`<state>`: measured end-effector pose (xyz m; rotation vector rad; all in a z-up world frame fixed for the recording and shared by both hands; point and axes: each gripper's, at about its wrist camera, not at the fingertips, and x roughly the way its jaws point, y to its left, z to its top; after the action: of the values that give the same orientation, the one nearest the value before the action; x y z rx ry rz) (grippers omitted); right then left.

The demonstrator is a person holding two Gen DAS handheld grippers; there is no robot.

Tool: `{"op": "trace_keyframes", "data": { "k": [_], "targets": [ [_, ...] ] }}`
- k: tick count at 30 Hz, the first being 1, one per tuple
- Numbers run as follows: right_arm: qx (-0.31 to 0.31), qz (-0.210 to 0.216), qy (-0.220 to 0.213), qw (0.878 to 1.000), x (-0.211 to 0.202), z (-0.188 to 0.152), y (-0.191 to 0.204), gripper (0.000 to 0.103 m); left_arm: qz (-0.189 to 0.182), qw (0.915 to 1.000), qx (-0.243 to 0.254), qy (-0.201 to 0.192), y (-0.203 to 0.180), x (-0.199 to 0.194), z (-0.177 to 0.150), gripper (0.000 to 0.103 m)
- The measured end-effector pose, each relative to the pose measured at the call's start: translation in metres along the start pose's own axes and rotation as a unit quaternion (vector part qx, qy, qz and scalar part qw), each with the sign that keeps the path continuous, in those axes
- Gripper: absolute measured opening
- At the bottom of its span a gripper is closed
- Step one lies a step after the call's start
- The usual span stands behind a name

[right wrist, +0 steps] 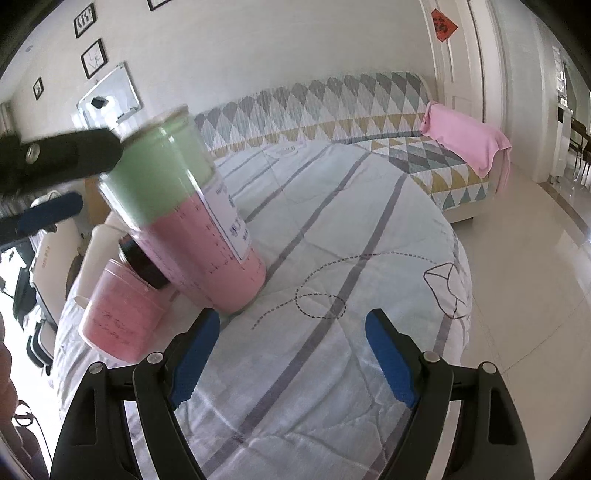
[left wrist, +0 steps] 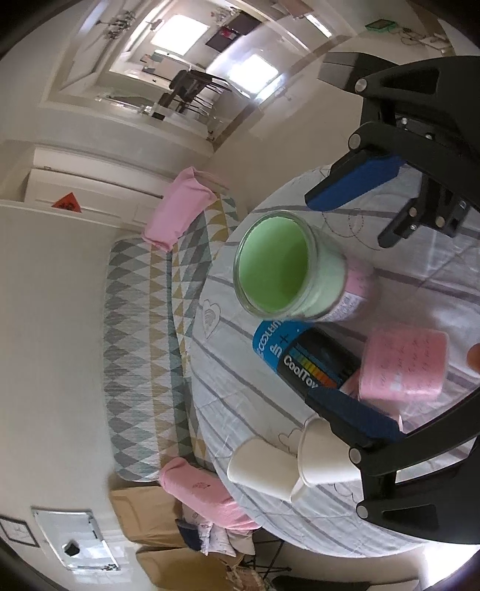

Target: Flip cup upright

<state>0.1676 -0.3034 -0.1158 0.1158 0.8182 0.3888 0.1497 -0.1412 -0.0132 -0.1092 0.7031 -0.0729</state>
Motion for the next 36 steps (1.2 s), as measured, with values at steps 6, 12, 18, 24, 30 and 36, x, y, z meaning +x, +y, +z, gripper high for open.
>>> {"op": "trace_keyframes", "data": {
  "k": [6, 12, 18, 24, 30, 36],
  "targets": [
    [-0.003, -0.01, -0.009, 1.0, -0.01, 0.001, 0.009, 0.082, 0.005, 0.9998, 0.012, -0.017, 0.009, -0.023, -0.012, 0.098],
    [-0.008, -0.023, -0.027, 0.999, -0.026, -0.001, 0.021, 0.082, 0.007, 0.9994, 0.014, -0.029, 0.025, -0.044, -0.026, 0.1],
    [-0.023, -0.032, -0.045, 0.998, -0.04, -0.002, 0.039, 0.082, 0.01, 0.9994, 0.009, -0.033, 0.049, -0.062, -0.041, 0.101],
    [-0.034, -0.053, -0.056, 0.996, -0.048, -0.001, 0.051, 0.082, 0.015, 0.9991, 0.0, -0.04, 0.076, -0.075, -0.052, 0.102],
    [-0.039, -0.08, -0.073, 0.993, -0.062, 0.0, 0.064, 0.082, 0.037, 0.9984, 0.0, -0.044, 0.099, -0.081, -0.064, 0.102],
    [-0.04, -0.082, -0.079, 0.993, -0.07, 0.001, 0.079, 0.082, 0.033, 0.9986, -0.006, -0.042, 0.113, -0.081, -0.068, 0.102]
  ]
}}
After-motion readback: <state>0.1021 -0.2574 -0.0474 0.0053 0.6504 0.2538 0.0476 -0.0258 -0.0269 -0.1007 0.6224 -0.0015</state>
